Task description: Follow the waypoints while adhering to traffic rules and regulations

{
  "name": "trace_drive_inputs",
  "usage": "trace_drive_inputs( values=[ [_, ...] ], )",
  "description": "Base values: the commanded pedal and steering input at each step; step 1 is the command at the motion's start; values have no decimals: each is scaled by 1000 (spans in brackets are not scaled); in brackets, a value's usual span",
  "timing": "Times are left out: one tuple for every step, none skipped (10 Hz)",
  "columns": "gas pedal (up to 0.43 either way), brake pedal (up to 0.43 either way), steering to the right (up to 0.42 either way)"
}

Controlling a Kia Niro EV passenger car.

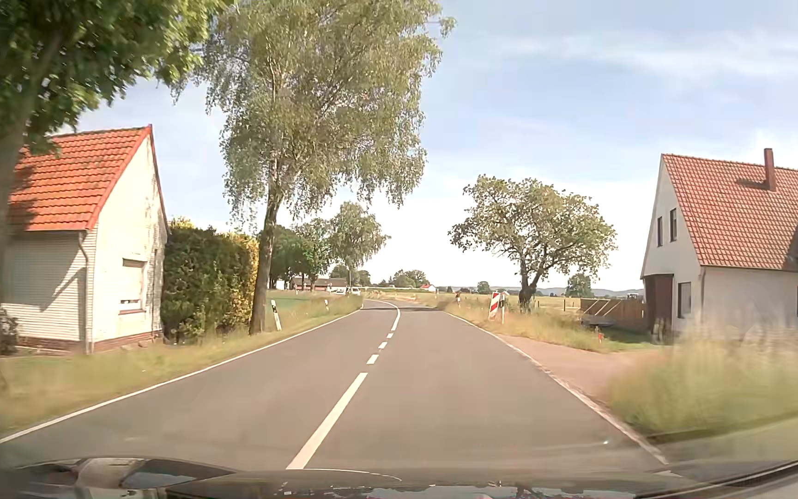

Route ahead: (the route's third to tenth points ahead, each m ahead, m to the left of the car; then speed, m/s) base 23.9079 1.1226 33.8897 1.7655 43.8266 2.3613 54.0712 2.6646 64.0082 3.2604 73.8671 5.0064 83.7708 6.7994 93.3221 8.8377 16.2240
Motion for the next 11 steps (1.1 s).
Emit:
trace_drive_inputs(
  values=[
    [110, 0, -2],
    [98, 0, -2],
    [98, 0, -2],
    [98, 0, -2],
    [87, 0, -2],
    [87, 0, -2],
    [79, 0, -4],
    [79, 0, -5],
    [79, 0, -6],
    [79, 0, -8],
    [79, 0, -8]
  ],
)
